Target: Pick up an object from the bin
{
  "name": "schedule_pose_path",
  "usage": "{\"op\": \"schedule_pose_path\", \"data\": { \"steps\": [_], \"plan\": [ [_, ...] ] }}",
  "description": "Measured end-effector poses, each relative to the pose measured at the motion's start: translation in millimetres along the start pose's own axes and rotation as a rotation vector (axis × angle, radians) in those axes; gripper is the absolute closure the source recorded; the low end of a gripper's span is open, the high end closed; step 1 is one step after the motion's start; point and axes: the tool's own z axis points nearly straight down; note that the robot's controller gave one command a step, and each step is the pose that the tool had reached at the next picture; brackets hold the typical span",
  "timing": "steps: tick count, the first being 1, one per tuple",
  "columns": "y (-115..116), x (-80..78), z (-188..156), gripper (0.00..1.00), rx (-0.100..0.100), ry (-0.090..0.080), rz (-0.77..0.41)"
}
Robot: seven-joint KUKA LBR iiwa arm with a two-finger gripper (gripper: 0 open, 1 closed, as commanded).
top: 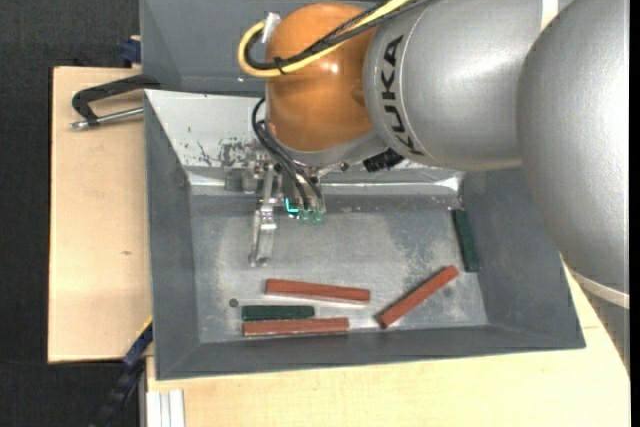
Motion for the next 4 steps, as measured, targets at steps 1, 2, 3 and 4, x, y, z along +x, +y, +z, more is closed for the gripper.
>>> {"op": "schedule_pose_path", "data": {
  "steps": [1, 2, 3, 4],
  "plan": [
    [-0.7, -2.1, -4.5, 0.0, -0.002, -0.008, 0.002],
    [-37.7, 20.5, 50.9, 0.0, -0.003, -0.013, -0.008],
    [-47.5, 36.4, 76.2, 0.0, 0.003, -0.002, -0.139],
    [-69.8, 49.5, 82.2, 0.0, -0.001, -0.007, -0.255]
  ]
}}
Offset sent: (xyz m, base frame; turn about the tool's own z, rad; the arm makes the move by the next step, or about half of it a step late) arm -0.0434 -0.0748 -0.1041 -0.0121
